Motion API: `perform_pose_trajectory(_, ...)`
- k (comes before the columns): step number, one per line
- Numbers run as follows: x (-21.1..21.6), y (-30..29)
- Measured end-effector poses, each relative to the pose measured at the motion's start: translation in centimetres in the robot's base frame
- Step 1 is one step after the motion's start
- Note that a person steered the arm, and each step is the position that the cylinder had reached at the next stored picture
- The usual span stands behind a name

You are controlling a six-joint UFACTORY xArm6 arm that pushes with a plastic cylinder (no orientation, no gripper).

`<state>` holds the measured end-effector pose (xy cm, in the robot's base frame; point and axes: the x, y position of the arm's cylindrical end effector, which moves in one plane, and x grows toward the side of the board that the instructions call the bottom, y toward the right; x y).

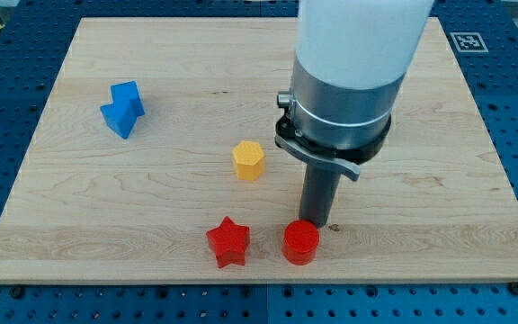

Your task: Move the red star into the red circle

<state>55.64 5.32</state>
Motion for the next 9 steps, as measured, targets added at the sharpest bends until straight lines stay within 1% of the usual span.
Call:
perform_pose_trajectory(1,-2.2,-2.8)
perform_pose_trajectory(3,-2.1,-15.9)
perform_pose_trajectory(4,-0.4,-17.8)
perform_pose_trajectory(5,1.3,-16.7)
perform_pose_trajectory(6,2.6,-14.4)
perform_pose_trajectory(7,3.4,-13.3)
perform_pose_trajectory(8,3.5,-15.0)
perform_pose_trajectory(9,3.7,-15.0)
